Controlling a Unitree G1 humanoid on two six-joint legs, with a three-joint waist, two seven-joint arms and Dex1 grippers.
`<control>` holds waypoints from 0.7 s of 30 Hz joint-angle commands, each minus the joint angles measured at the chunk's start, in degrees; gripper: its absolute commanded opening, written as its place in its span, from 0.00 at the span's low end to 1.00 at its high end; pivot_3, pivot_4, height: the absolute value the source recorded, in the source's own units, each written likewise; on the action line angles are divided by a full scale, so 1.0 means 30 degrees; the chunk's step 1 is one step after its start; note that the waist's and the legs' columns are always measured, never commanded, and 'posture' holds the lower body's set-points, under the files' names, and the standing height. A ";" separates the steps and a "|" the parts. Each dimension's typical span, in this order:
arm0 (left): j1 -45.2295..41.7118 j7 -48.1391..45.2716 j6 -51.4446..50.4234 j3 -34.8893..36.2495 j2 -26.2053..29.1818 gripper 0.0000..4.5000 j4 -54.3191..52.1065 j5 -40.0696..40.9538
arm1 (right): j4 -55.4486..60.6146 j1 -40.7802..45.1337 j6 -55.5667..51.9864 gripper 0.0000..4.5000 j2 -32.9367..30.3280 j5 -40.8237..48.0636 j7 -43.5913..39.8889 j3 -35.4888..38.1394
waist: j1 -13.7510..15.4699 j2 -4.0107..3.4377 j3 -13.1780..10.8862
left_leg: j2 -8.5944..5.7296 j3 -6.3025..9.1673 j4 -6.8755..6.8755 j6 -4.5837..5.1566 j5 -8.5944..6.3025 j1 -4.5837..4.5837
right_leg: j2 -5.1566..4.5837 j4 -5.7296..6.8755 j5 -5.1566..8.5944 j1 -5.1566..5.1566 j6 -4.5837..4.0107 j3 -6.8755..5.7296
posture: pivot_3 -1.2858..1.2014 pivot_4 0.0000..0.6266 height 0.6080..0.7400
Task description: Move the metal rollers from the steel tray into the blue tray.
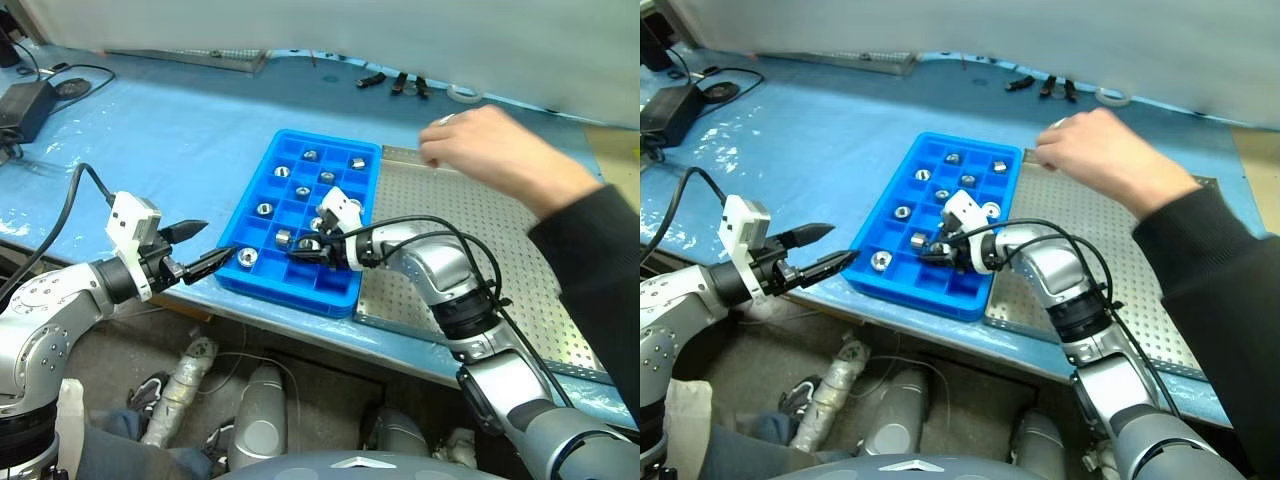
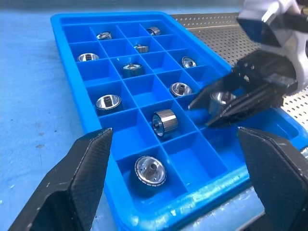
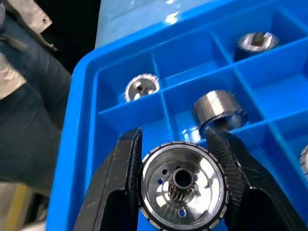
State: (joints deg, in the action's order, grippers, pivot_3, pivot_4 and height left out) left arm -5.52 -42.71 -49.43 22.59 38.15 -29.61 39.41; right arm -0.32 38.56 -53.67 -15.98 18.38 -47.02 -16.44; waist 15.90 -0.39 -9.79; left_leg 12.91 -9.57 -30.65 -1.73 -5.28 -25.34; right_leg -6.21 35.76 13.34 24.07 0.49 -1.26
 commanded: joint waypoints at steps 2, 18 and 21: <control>-0.0722 0.0195 0.0203 -0.0301 0.0434 0.96 0.0018 0.0506 | 0.2031 -0.0171 -0.1531 0.38 -0.0126 0.1112 0.0171 0.0467 | 0.0184 0.0000 0.0001 | 0.0001 0.0002 0.0001 -0.0015 0.0009 0.0021 | 0.0012 0.0006 0.0012 0.0004 0.0022 0.0017 | 0.69 0.24 1.00; -0.2704 -0.0563 0.1036 -0.1923 0.1456 0.96 0.2312 0.0216 | 0.2385 -0.0476 -0.2652 0.38 0.0566 0.2255 0.1483 0.0485 | 0.0185 0.0005 0.0004 | -0.0015 0.0030 0.0003 -0.0138 0.0084 0.0022 | 0.0012 0.0047 -0.0009 0.0003 0.0008 0.0011 | 0.66 0.24 1.00; -0.2840 -0.0647 0.1152 -0.2007 0.1612 0.96 0.2504 0.0190 | 0.2295 -0.0391 -0.2451 0.60 0.0535 0.2148 0.1599 0.0370 | 0.0183 0.0006 0.0004 | -0.0016 0.0039 0.0003 -0.0177 0.0109 0.0021 | 0.0010 0.0058 -0.0010 0.0001 0.0015 0.0008 | 0.66 0.24 1.00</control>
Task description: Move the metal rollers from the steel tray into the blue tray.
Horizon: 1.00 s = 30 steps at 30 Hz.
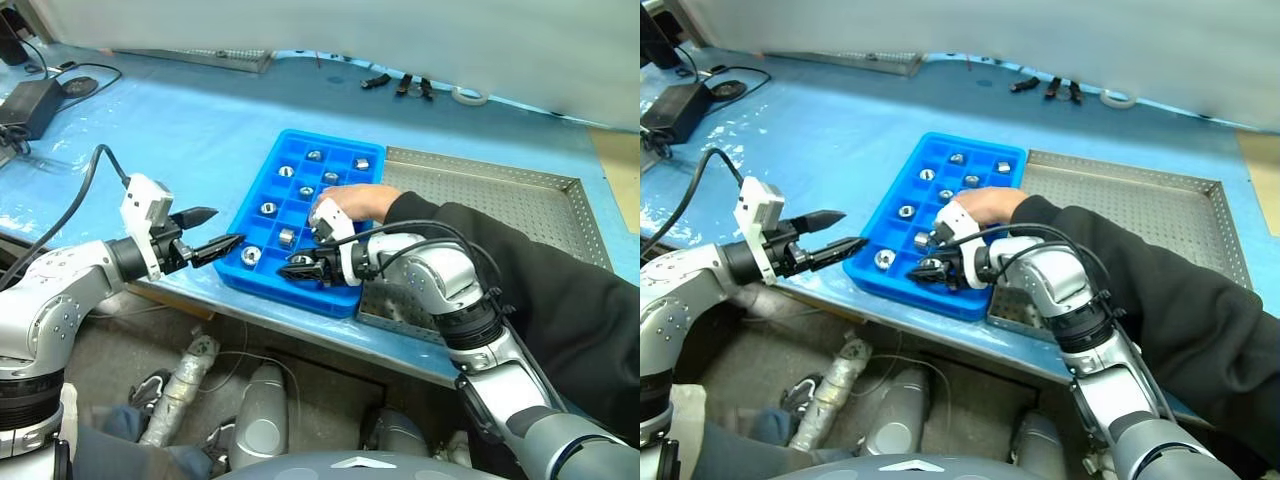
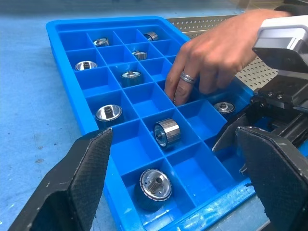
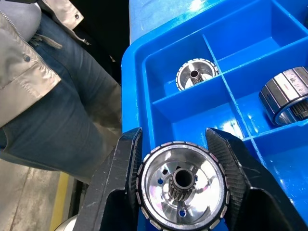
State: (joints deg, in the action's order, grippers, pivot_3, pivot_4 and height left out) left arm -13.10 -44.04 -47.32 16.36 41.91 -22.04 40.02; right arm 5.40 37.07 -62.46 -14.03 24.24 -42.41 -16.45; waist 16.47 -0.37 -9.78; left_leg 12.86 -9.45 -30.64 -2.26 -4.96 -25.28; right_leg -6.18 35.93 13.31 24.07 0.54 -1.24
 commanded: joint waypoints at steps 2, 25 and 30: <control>-0.0412 -0.0263 0.0529 0.0006 0.0429 0.96 0.0104 -0.0031 | 0.0214 0.0272 0.0539 0.66 -0.0139 0.0039 0.0242 0.0349 | -0.0026 0.0002 0.0001 | -0.0001 0.0005 0.0000 -0.0008 0.0005 0.0003 | 0.0000 0.0011 0.0008 0.0001 0.0023 0.0002 | 0.66 0.24 1.00; -0.8411 -0.3450 0.5240 -0.4912 -0.1813 0.96 0.8655 -0.3503 | 0.0293 0.0705 0.3816 0.66 -0.1196 -0.1344 0.4769 0.5436 | -0.1443 0.0018 0.0010 | -0.0012 0.0029 -0.0044 -0.0249 0.0164 0.0020 | -0.0013 0.0262 0.0016 0.0042 0.0102 0.0020 | 0.53 0.24 1.00; -1.0949 -0.5007 0.7021 -0.6323 -0.3517 0.96 1.2022 -0.4726 | 0.1227 -0.0479 0.4147 0.66 -0.1813 -0.2091 0.6677 0.6770 | -0.2465 0.0025 0.0013 | -0.0024 0.0025 -0.0073 -0.0251 0.0173 0.0005 | -0.0012 0.0249 -0.0068 0.0039 -0.0023 0.0029 | 0.48 0.24 1.00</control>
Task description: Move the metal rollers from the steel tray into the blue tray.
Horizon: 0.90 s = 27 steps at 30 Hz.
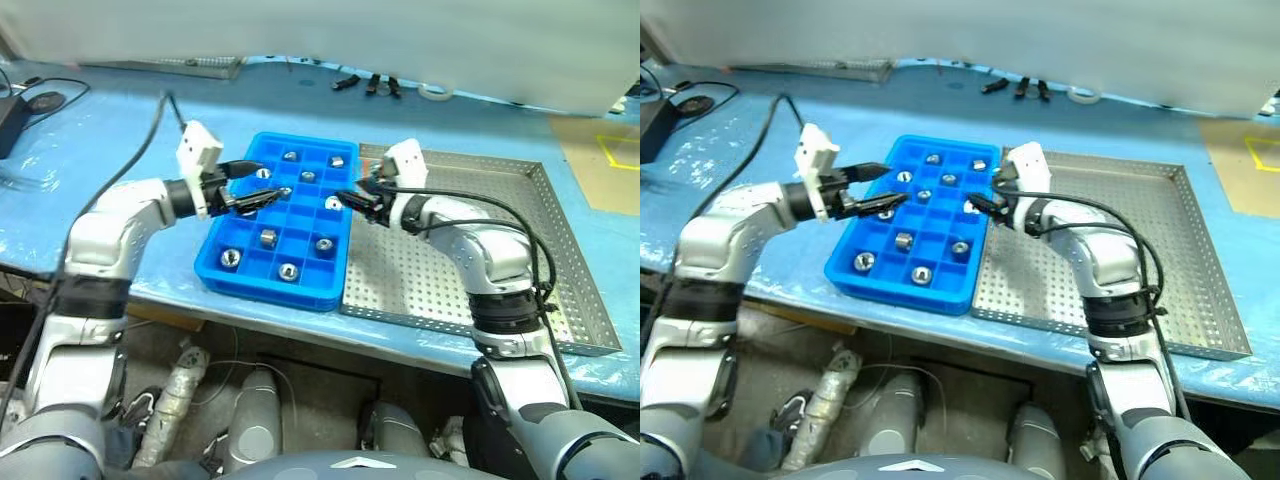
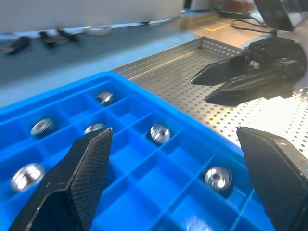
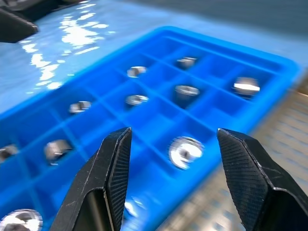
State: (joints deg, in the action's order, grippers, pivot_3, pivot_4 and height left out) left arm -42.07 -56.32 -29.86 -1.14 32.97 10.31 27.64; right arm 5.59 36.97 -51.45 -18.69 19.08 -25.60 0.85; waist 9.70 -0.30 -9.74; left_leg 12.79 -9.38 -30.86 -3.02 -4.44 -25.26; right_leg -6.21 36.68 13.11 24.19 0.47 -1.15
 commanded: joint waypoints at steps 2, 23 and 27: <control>-0.2181 -0.1512 0.1895 -0.0951 -0.1257 0.96 0.2529 -0.1082 | 0.1423 -0.0952 0.0524 0.66 -0.0364 -0.0473 0.1747 0.1652 | -0.0559 0.0001 0.0000 | 0.0004 -0.0001 -0.0001 0.0010 -0.0005 -0.0020 | 0.0004 -0.0008 0.0000 0.0008 0.0002 -0.0004 | 0.47 0.24 1.00; -0.4878 -0.4210 0.3896 -0.1474 -0.3692 0.96 0.6685 -0.3114 | -0.3743 -0.3312 0.6340 0.66 0.1259 -0.4478 0.7299 0.2121 | -0.1977 0.0002 -0.0002 | 0.0001 -0.0183 -0.0149 0.0420 -0.0156 0.0017 | -0.0001 -0.0044 0.0004 -0.0003 -0.0017 0.0031 | 0.43 0.24 1.00; -0.4455 -0.4146 0.3626 -0.1421 -0.3444 0.96 0.6134 -0.3033 | -0.5015 -0.3375 0.6906 0.66 0.1018 -0.4556 0.7601 0.2465 | -0.1928 0.0002 -0.0002 | 0.0003 -0.0185 -0.0149 0.0425 -0.0157 0.0017 | -0.0001 -0.0047 0.0005 -0.0007 -0.0018 0.0031 | 0.44 0.24 1.00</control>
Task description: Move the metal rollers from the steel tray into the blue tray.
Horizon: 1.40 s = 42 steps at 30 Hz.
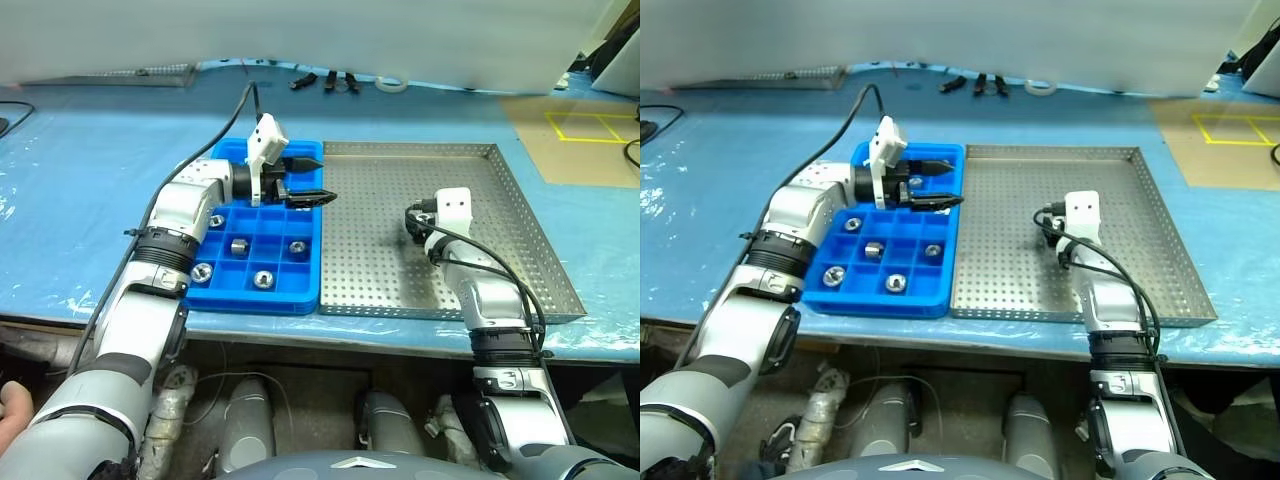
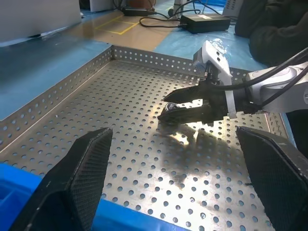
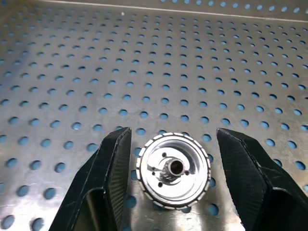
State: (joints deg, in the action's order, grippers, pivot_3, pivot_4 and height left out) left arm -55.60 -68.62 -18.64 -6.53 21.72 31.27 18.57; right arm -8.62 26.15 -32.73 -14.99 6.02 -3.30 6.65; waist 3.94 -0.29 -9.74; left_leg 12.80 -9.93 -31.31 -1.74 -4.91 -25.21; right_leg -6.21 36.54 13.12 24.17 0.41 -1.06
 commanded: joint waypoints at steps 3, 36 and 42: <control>0.0271 0.0060 -0.0304 0.0426 0.0466 0.96 -0.1177 0.0043 | -0.0715 0.0154 0.0706 0.66 -0.0230 -0.0142 0.0028 0.0408 | -0.0010 0.0000 0.0000 | -0.0001 -0.0001 -0.0002 0.0020 -0.0012 0.0001 | 0.0000 -0.0003 0.0000 -0.0003 0.0000 -0.0002 | 0.44 0.24 1.00; 0.5931 0.3048 -0.5010 0.4771 0.4965 0.96 -0.8727 0.2396 | -0.0090 0.6276 -0.1184 0.39 0.1695 0.2311 -0.7045 -0.3064 | 0.0611 -0.0004 -0.0012 | 0.0043 0.0016 0.0099 0.0030 -0.0021 -0.0012 | 0.0002 -0.0048 0.0028 0.0031 -0.0039 -0.0086 | 0.58 0.24 1.00; 0.9473 0.5207 -0.6886 0.6986 0.5826 0.96 -1.2486 0.3565 | -0.1462 0.7468 -0.0465 0.39 0.2538 0.2183 -1.0027 -0.4949 | 0.1207 -0.0007 -0.0013 | 0.0048 0.0039 0.0135 0.0021 -0.0023 -0.0007 | -0.0001 -0.0037 0.0050 0.0035 -0.0044 -0.0097 | 0.62 0.24 1.00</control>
State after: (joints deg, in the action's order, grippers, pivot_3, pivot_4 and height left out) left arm -28.03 -54.51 -38.24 11.83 38.33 -2.24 27.72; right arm -12.99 47.24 -35.88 -7.78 11.91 -31.34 -7.26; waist 7.56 -0.31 -9.78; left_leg 12.94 -9.80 -30.87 -1.69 -4.98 -25.24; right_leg -6.23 36.43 13.29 24.27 0.28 -1.35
